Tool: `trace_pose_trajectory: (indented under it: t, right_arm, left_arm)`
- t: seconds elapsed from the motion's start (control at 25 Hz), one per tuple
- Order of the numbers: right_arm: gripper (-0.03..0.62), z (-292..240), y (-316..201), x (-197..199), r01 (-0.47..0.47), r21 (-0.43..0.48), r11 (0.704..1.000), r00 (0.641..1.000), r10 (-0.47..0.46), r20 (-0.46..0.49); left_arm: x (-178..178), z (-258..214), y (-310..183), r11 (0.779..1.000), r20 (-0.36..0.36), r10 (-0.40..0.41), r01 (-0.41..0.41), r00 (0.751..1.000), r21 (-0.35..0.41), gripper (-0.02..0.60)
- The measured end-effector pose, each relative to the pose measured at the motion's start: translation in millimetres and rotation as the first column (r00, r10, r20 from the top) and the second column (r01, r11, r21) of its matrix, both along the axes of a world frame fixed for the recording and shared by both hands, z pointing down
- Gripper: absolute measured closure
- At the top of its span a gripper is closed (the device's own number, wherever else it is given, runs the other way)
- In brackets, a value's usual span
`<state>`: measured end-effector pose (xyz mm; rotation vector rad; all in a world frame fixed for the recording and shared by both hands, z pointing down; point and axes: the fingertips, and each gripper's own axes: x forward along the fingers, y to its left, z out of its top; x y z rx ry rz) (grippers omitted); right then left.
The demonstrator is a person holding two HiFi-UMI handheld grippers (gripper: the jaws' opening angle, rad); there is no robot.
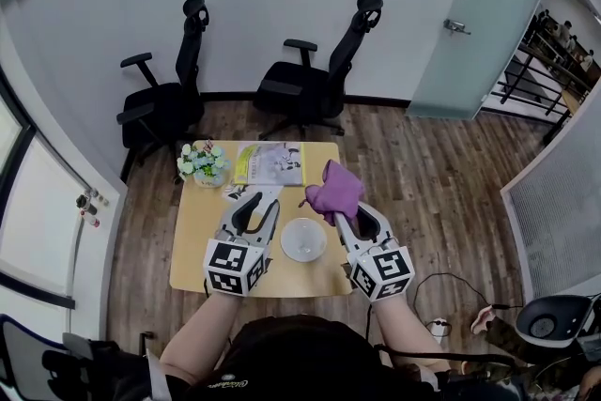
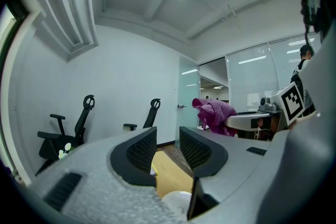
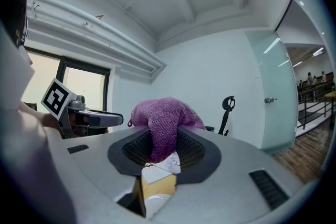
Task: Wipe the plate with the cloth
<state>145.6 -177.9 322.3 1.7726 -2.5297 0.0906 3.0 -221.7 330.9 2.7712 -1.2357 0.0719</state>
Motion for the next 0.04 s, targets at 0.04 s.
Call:
trace_pose_trajectory:
  t: [0.04]
  right_arm:
    - [0.482,0.8,-1.0,-0.5,0.001,0.000,1.000,1.000,-0.001,-0.001]
  left_arm:
    - [-0.5,0.7,-0.9,1.000,-0.001,-0.001,0.001,1.000,0.000,0.443]
